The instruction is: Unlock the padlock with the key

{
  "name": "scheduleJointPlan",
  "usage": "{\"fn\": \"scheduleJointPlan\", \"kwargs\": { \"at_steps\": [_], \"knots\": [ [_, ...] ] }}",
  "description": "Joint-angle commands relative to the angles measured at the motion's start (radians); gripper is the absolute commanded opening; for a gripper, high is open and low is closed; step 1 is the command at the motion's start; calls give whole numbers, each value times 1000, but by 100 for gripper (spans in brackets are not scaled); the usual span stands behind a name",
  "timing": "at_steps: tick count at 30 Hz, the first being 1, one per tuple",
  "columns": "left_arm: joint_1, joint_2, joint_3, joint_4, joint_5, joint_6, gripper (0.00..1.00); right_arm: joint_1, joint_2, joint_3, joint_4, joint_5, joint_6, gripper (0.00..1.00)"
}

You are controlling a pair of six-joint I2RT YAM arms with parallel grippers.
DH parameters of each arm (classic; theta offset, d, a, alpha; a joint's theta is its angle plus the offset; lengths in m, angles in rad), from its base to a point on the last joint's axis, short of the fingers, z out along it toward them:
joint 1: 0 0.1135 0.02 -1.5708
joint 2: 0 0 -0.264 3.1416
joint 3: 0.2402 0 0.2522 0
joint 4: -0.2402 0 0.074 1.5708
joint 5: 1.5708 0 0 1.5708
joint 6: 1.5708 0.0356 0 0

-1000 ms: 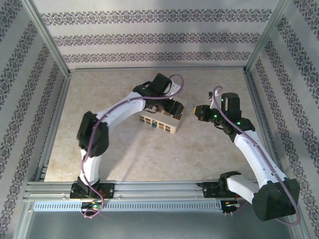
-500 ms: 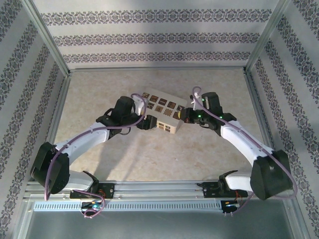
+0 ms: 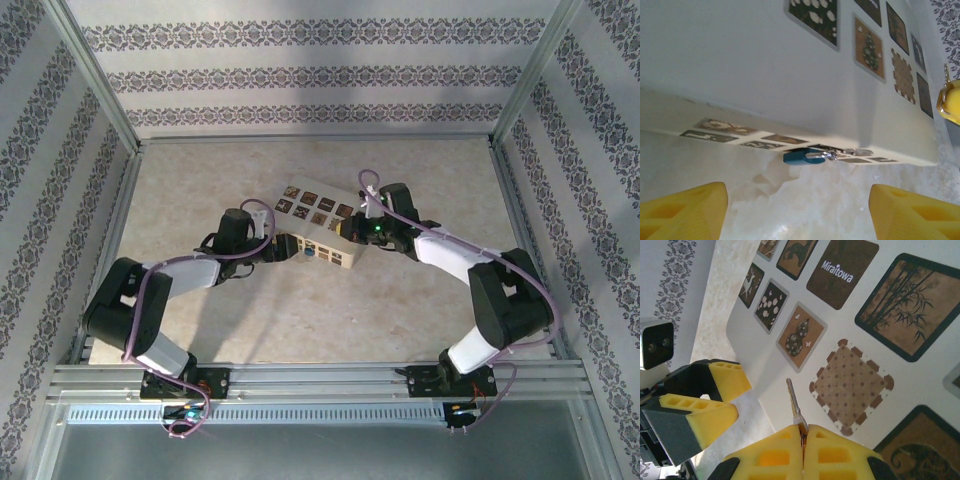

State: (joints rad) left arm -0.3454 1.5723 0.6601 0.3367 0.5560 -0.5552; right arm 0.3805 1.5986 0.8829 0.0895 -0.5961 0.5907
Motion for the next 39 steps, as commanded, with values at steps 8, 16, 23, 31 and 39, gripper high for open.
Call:
{"fn": "scheduleJointPlan", "kwargs": {
  "at_steps": [8, 16, 23, 31, 39],
  "knots": [
    [20, 127, 117, 125, 59, -4, 74, -36, 95, 41, 70, -36, 13, 0],
    [34, 198, 195, 125, 84, 25, 72, -53, 130, 58, 65, -41, 3, 0],
    [32, 155, 102, 191, 99, 47, 68, -43, 119, 42, 65, -34, 4, 0],
    [5, 173, -36, 411, 72, 116, 64, -41, 125, 41, 49, -18, -12, 0],
    [-29, 266, -33, 532, 55, 118, 61, -38, 127, 55, 20, -7, -28, 0]
  ]
}}
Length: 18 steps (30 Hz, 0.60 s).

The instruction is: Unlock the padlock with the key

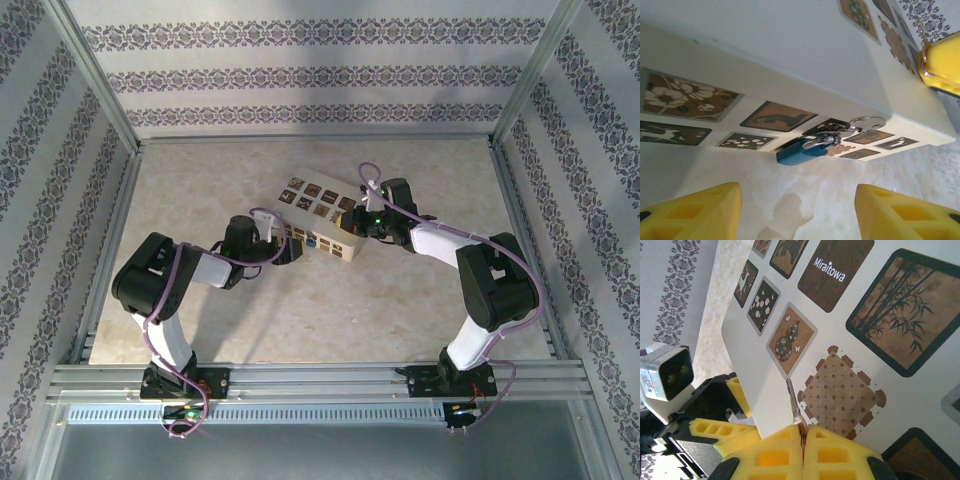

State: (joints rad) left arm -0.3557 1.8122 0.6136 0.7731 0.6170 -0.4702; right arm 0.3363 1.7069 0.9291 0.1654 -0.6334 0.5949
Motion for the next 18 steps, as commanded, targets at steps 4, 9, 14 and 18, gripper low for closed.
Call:
{"fn": "scheduleJointPlan", "kwargs": {
  "at_steps": [4, 9, 14, 18],
  "knots": [
    [-56, 34, 51, 15, -46, 85, 60, 6, 16, 14, -70, 37, -41, 0],
    [-83, 62, 85, -13, -68, 105, 59, 6, 19, 17, -72, 35, -43, 0],
    [-95, 93, 122, -39, -88, 113, 59, 7, 18, 19, -72, 32, -41, 0],
    [-104, 96, 137, -65, -100, 121, 58, 7, 14, 18, -72, 31, -42, 0]
  ]
}}
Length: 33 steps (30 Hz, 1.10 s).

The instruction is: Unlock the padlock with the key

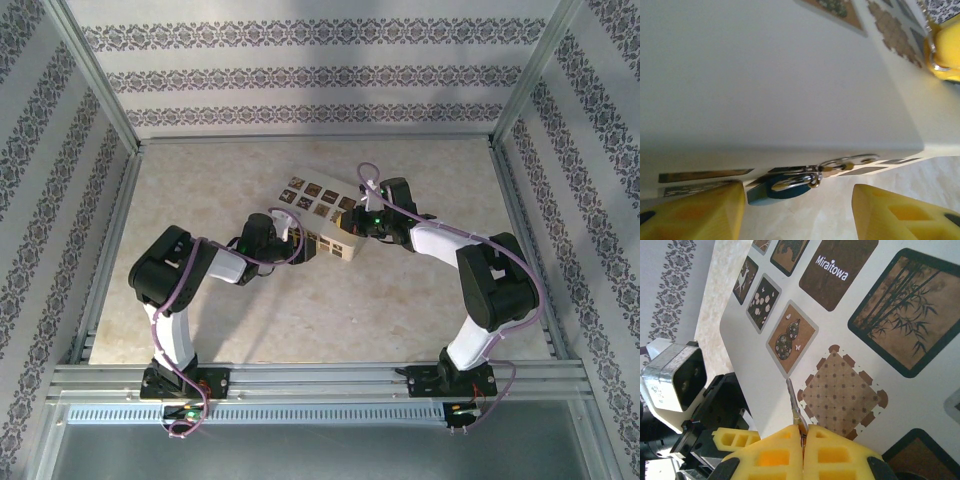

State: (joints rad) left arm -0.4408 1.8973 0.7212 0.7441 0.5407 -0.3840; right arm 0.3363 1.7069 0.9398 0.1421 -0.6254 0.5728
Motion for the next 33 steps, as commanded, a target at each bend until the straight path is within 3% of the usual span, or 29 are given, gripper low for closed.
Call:
{"fn": "scheduleJointPlan", "kwargs": {
  "at_steps": [1, 33],
  "knots": [
    [-22, 9, 34, -46, -27, 39, 58, 8, 13, 7, -49, 26, -21, 0],
    [-72, 43, 69, -34, -156, -42, 44, 24, 14, -4, -43, 36, -11, 0]
  ]
}}
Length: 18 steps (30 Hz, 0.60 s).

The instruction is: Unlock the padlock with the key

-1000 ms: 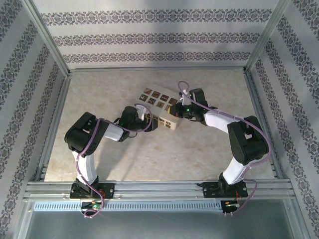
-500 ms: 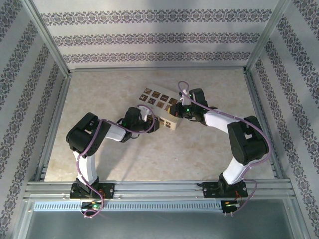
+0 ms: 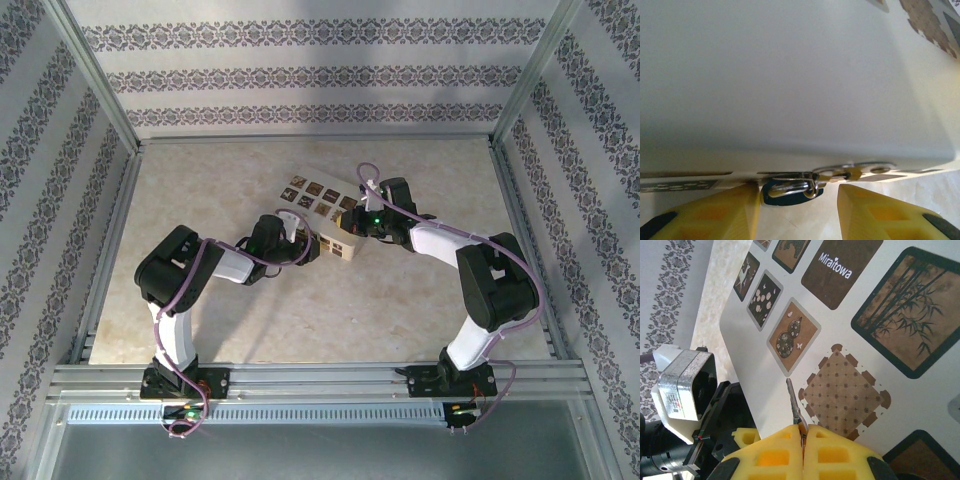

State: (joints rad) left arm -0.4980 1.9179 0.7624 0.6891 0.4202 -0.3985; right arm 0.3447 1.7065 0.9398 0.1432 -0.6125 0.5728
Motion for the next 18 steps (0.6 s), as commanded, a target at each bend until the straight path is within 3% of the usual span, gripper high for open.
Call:
{"fn": "scheduleJointPlan", "kwargs": {
  "at_steps": [1, 18],
  "knots": [
    [-15, 26, 29, 21, -38, -32, 44, 16, 15, -6, -44, 23, -11, 0],
    [-22, 25, 44, 14, -52, -38, 29, 18, 3, -3, -45, 19, -7, 0]
  ]
}}
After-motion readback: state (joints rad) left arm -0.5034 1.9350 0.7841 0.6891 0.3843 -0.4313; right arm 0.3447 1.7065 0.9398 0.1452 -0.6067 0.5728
